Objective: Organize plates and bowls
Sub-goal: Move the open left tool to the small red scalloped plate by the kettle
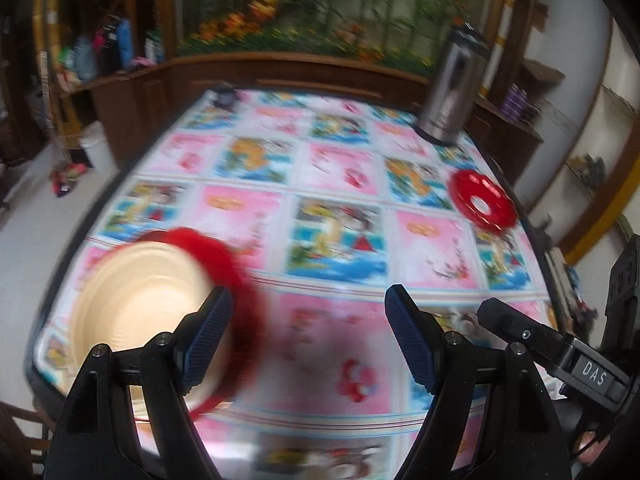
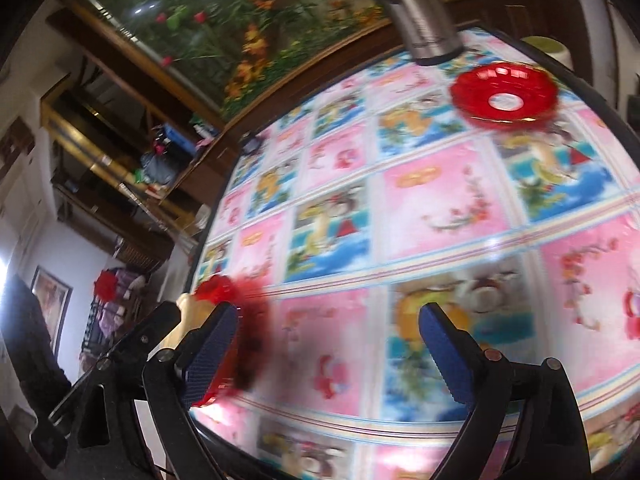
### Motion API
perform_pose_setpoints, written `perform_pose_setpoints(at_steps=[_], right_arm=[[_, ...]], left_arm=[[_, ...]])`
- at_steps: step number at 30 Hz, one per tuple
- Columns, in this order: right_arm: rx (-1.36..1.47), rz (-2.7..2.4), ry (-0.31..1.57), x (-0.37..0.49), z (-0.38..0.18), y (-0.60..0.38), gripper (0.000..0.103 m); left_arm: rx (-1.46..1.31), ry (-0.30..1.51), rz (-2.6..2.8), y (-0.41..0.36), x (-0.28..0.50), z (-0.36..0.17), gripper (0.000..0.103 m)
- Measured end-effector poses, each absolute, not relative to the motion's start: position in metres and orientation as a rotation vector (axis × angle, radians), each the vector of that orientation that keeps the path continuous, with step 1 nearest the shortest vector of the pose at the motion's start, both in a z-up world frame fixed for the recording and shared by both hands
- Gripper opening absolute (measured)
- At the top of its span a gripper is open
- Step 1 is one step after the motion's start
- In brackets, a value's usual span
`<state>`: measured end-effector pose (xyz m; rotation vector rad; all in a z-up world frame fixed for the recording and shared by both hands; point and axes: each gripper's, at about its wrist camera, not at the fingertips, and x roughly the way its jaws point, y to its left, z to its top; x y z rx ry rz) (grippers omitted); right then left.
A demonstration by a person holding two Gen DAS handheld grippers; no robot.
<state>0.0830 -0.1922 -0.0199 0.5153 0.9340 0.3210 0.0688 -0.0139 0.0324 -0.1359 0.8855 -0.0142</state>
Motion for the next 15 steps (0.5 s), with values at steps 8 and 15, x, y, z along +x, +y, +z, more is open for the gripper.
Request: perform_pose_setpoints(at_steps=[8,15], right_arm=[[0.584,0.199,0.939,0.091,-0.04,-0.257,0.094],[0.653,0.101,0.887,0.112,-0.037,-0.313,0.094]], left_arm=[[-0.111,0.974,-0.097,-0.075,0.112,-0.001,0.079],[-0.141,0.979,-0.109,-0.113,0.161,-0.008,0.079]])
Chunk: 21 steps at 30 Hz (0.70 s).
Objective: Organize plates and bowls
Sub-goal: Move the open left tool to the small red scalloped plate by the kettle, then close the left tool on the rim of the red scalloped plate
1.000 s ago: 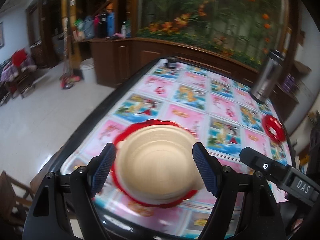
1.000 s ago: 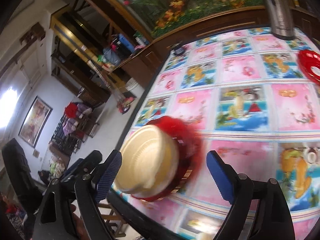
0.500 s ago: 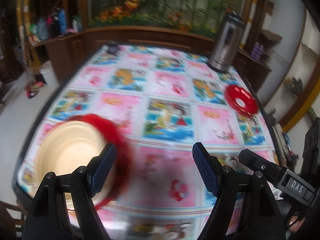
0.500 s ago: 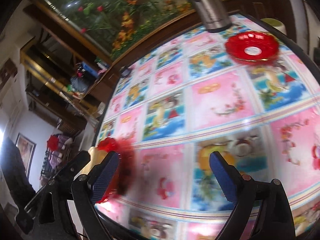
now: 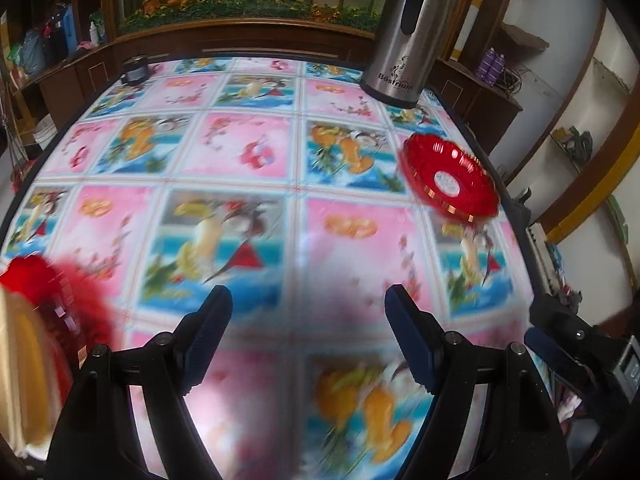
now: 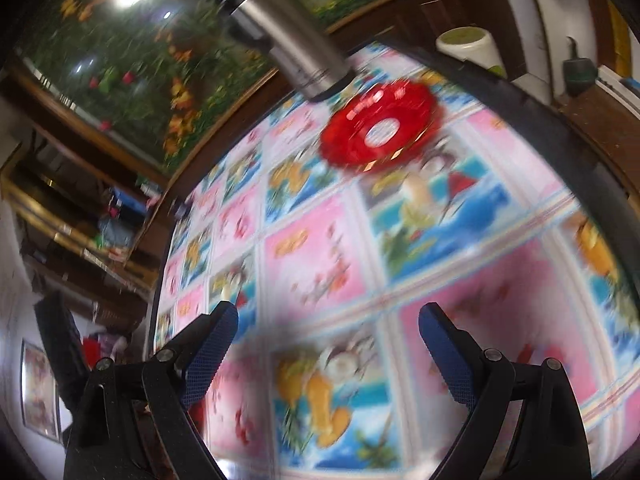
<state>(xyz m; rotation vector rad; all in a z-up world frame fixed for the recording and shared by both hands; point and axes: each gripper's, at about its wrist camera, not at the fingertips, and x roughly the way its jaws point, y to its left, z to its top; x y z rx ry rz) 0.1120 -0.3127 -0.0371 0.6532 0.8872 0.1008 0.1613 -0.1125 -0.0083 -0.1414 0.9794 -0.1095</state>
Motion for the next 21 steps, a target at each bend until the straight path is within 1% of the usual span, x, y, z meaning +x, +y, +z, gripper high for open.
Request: perform_pose_setpoints(at_steps=[6,10,13,15,19,20,21], right_arm=[[0.738,0.047,0.808,0.147,-0.031,-0.359,0.094],[0.814,0.027,0.799,0.177,-0.041,-0.385,0.092],[0.863,0.005,0.802,0.195,-0.052,-0.401,0.083],[0.884,-0.004,0.805,0.208,-0.06,-0.409,0.073],[0.914,-0.027,0.818,0.227,-0.074,-0.419,0.068],[0.92,-0.03,0.823,0.233,-0.078,-0.421,0.065],[0.919,-0.029,0.824,0.237,-0.08,-0.422,0.064]], left_arm=[[-0.136,0.954,-0.119,-0.153,0.209,-0.016,0.078],[-0.119,0.961,-0.131,-0.175,0.235,-0.024,0.078],[-0.116,0.951,-0.117,-0.186,0.252,-0.028,0.078],[-0.116,0.945,-0.128,-0.194,0.262,-0.029,0.078],[-0.108,0.929,-0.124,-0.206,0.279,-0.033,0.077],[-0.113,0.934,-0.125,-0.209,0.284,-0.035,0.076],[-0.11,0.935,-0.123,-0.211,0.288,-0.037,0.072]])
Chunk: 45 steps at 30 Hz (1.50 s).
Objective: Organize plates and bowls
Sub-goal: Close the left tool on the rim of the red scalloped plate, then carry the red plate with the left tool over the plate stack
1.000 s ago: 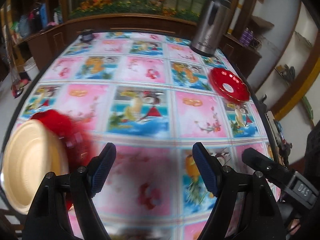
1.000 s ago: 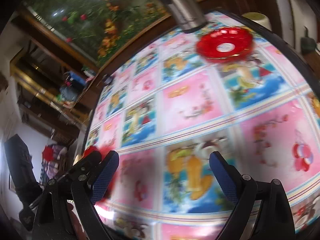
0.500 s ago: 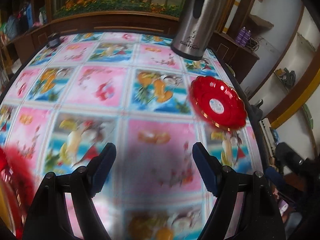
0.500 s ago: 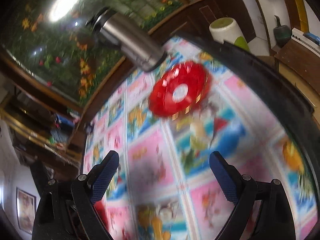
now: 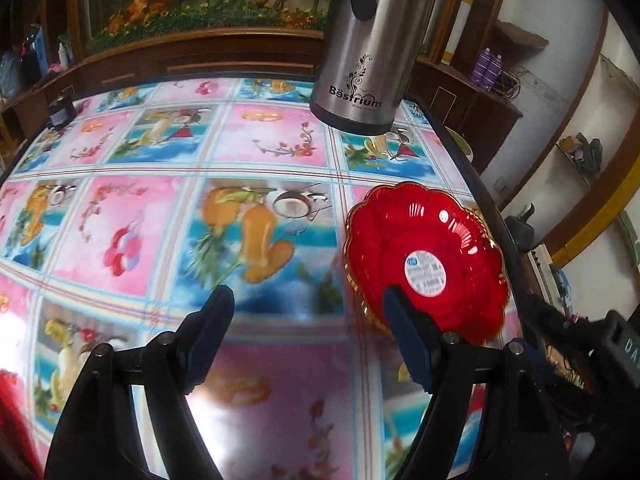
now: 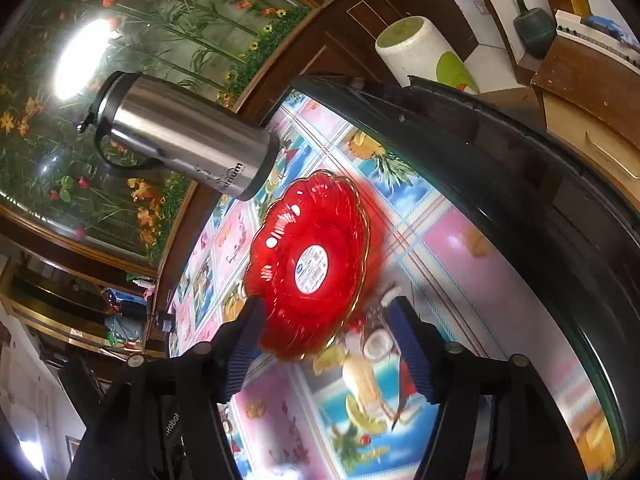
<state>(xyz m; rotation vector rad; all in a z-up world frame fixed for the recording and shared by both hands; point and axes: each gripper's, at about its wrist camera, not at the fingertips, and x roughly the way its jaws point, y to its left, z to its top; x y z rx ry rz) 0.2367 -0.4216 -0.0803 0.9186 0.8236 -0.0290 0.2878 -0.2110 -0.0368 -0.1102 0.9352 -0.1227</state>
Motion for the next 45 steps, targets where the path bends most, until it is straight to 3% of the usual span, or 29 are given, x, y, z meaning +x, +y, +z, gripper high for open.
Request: perform_pose_setpoints(at_steps=[4,6,10,15,16,17,18,45], right_arm=[[0.91,-0.037,0.83,0.249,-0.088,-0.423,0.058],[0.906,-0.039,0.833,0.254,-0.091,-0.423,0.055],[0.893,-0.043,0.853,0.264,-0.098,-0.42,0.048],[0.874,-0.053,0.867,0.271,-0.107,-0.415,0.032],[0.866,-0.06,0.87,0.272,-0.107,-0.414,0.028],[0.856,-0.065,0.879,0.272,-0.108,-0.413,0.016],[0.847,-0.062,0.89,0.273,-0.11,-0.412,0.01],[0.729,-0.003,0.92,0.198,-0.095,-0.355,0.008]], left_arm=[[-0.095,0.948,-0.116,-0.22,0.301,-0.048,0.066],[-0.085,0.962,-0.12,-0.224,0.305,-0.054,0.058],[-0.076,0.963,-0.119,-0.226,0.308,-0.062,0.055],[-0.062,0.991,-0.13,-0.229,0.313,-0.068,0.02],[-0.061,0.993,-0.125,-0.228,0.313,-0.069,0.02],[-0.062,0.983,-0.125,-0.228,0.313,-0.069,0.019],[-0.058,0.981,-0.126,-0.228,0.313,-0.069,0.018],[-0.062,0.964,-0.103,-0.174,0.225,-0.05,0.015]])
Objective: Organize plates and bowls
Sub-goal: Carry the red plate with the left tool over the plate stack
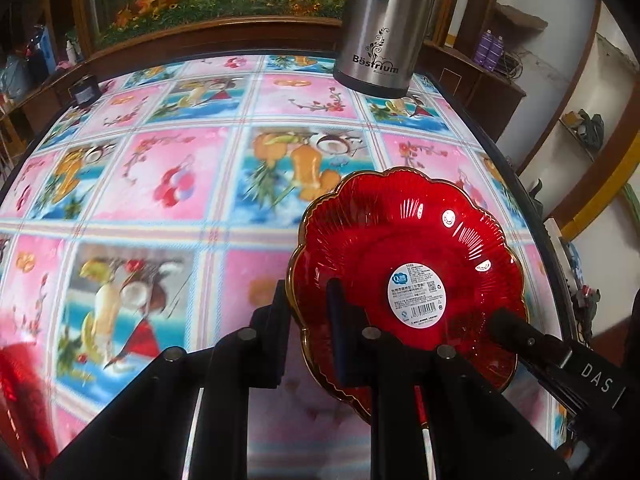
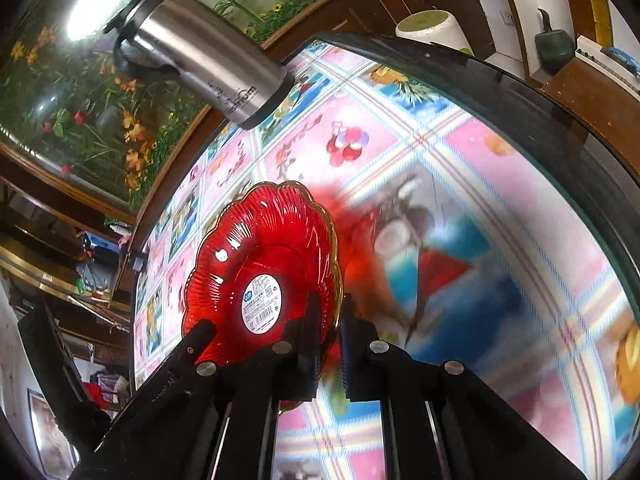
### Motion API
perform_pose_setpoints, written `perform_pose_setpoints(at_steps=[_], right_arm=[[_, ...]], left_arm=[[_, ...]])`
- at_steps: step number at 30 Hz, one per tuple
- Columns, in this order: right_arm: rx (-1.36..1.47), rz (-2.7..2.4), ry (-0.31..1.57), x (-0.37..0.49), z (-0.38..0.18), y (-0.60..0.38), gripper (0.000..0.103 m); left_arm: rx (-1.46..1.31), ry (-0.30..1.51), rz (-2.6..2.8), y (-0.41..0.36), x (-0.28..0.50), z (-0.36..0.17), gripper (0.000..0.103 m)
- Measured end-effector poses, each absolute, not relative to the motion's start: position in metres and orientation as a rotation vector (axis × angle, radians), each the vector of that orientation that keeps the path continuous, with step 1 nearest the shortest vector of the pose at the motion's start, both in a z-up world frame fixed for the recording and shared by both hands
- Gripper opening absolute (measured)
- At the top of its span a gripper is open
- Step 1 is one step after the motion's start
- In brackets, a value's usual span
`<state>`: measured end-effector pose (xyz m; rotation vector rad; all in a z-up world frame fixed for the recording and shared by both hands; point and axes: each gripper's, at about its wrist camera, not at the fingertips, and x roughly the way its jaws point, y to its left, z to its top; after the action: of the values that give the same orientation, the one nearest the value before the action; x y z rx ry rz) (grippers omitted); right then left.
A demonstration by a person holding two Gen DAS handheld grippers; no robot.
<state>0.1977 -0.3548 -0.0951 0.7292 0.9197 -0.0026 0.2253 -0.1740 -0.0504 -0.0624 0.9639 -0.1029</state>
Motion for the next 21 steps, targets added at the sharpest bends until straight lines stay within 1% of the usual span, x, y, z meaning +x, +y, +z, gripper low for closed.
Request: perform_pose_setpoints(at_steps=[21], right_arm=[[0.674,0.064,0.963,0.127,-0.098,-0.286,0.008]], left_arm=[[-0.1,0.974,-0.06,-0.104,0.145,-0.059,0.015]])
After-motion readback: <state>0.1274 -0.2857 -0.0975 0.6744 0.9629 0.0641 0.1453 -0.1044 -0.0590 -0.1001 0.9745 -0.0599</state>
